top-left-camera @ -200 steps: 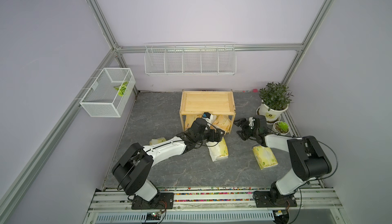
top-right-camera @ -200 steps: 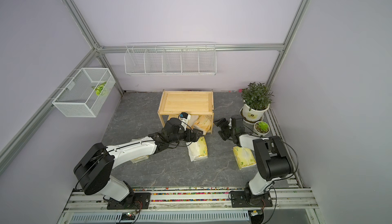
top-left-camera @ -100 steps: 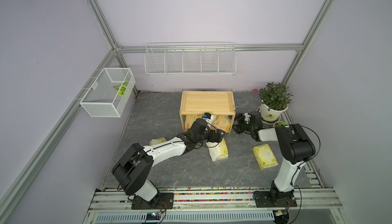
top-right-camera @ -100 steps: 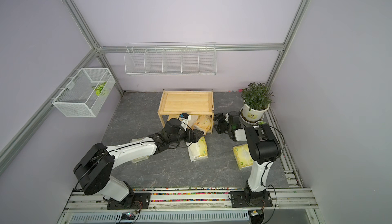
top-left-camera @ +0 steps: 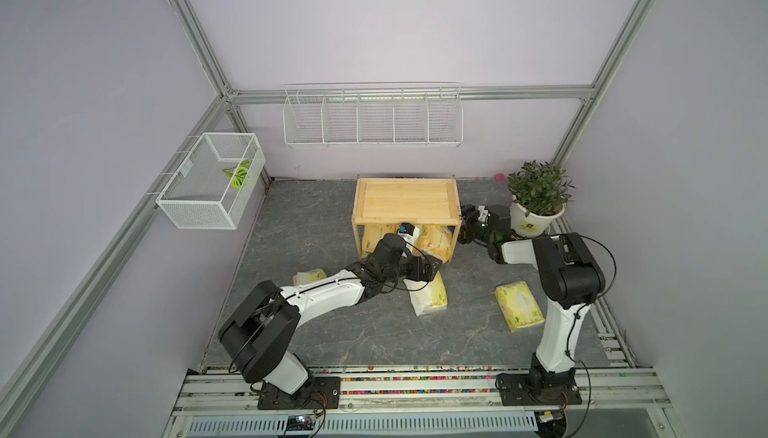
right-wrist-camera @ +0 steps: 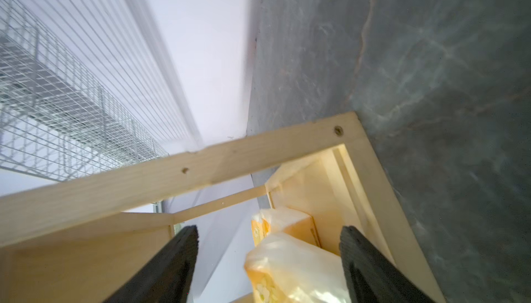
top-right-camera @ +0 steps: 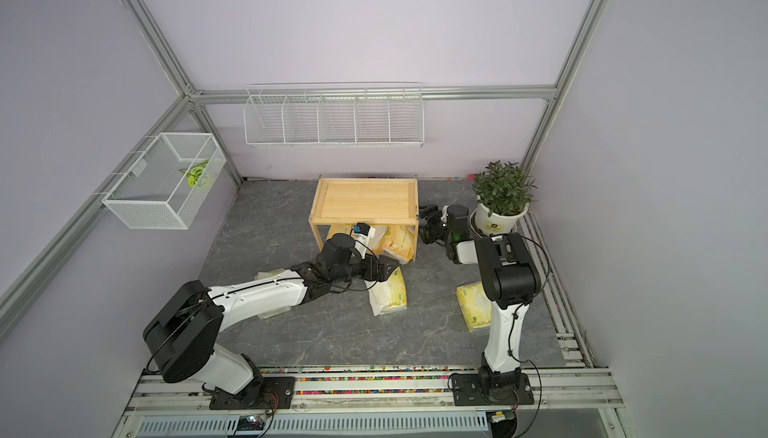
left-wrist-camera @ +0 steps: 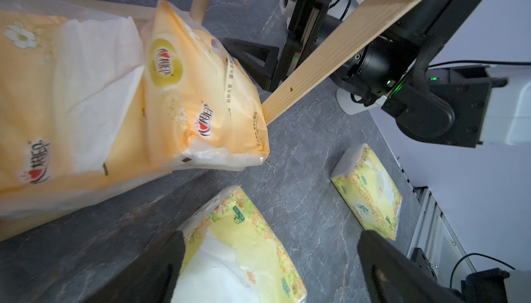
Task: Place the tissue boxes on the shelf by color
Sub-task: Adjust the box of tissues on the shelf.
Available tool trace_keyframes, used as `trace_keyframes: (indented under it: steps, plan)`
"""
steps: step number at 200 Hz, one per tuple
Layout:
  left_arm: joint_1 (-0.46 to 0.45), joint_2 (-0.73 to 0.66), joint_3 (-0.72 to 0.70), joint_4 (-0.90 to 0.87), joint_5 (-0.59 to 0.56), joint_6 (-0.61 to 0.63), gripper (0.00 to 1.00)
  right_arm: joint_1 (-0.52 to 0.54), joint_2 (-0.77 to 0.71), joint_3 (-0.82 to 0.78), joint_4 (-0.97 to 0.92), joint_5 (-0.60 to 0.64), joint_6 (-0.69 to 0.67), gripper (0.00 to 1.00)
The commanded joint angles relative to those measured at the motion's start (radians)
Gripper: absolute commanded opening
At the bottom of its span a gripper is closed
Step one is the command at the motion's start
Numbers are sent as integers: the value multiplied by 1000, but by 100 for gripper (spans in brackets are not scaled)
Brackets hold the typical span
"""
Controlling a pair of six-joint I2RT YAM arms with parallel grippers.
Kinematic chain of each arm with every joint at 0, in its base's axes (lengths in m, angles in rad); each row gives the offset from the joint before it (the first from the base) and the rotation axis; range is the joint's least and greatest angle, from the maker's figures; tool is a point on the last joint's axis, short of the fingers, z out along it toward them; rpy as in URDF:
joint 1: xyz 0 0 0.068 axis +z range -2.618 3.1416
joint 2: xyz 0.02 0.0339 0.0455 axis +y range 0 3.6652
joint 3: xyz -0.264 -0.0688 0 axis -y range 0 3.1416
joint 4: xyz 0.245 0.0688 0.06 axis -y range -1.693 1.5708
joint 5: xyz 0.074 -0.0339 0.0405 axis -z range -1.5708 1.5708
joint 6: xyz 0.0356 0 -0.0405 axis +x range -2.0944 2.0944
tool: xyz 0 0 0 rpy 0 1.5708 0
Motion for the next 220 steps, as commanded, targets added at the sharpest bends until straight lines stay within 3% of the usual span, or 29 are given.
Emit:
trace_keyframes:
  steps: [1,54,139,184,220]
  plan:
    - [-6,-15,-5,18,-16,31,100,-23,7,22,3,-2,-16,82]
    - [-5,56,66,6,-67,135,100,-39,-131,-34,-186,-15,-164,82]
    - [3,187,184,14,-63,180,100,-8,-126,-85,-186,-40,-165,82]
    - [3,184,168,41,-43,152,100,30,-87,-42,-183,-55,-146,82]
    - [0,93,75,84,-57,112,100,80,-137,-72,-180,-37,-132,82]
